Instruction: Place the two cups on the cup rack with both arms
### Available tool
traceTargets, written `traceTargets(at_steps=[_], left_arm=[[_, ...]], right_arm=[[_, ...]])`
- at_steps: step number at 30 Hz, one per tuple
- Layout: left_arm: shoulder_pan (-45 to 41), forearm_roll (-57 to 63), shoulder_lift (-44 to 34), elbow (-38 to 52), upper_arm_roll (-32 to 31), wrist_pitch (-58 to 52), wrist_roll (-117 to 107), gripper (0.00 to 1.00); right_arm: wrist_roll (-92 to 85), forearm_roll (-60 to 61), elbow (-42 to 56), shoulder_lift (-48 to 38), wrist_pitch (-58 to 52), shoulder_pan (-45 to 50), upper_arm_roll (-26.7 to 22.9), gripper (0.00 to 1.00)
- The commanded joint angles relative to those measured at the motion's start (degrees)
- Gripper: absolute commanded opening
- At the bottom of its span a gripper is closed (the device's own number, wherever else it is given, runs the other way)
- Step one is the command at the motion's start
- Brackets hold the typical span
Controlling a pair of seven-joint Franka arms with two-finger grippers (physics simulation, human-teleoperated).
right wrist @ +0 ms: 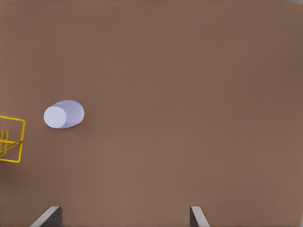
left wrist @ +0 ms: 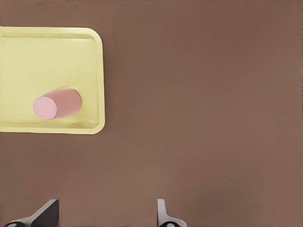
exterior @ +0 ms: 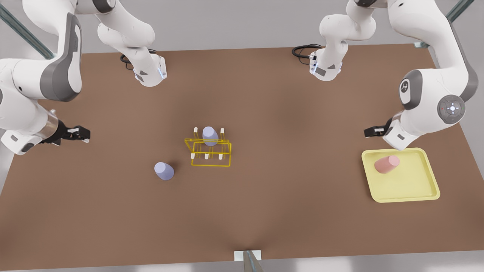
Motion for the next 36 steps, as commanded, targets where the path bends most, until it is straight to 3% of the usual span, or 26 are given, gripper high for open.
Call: traceTargets(at_steps=[1,4,8,9,11,15,20,36], left_arm=[[0.23,-0.17,-0.03,0.12,0.04,1.24,2.08,1.00],[0.76,-0.17,-0.03,0.12,0.04,0.18,2.17,1.00],[15.86,0.18,7.96,3.98,0.12,7.73,22.46,1.00],[18.25,-0.17,11.14,3.37,0.12,14.32,26.52,1.00],[17.55,-0.08,10.08,-7.53,0.21,30.05,26.52,1.00],[17.64,-0.17,12.28,-11.04,0.21,40.61,26.52,1.00],[17.99,-0.17,13.86,-14.65,0.21,41.23,26.43,1.00],[17.72,-0.17,21.77,-14.47,0.21,48.61,26.52,1.00]], right_arm=[[-1.56,0.71,-0.07,0.02,1.39,0.22,0.01,1.00],[-1.64,1.40,0.54,4.13,2.52,1.27,0.63,1.00],[1.86,4.13,-1.29,13.64,11.92,6.72,0.54,1.00],[3.80,5.54,-6.13,13.64,18.16,6.55,0.54,1.00],[3.98,5.63,-11.05,13.55,24.93,6.81,0.45,1.00],[12.15,5.45,-16.86,11.79,33.29,12.08,0.54,1.00],[15.67,5.63,-17.30,16.19,41.11,13.23,0.54,1.00],[15.05,5.45,-22.39,17.33,39.44,13.58,0.54,1.00]])
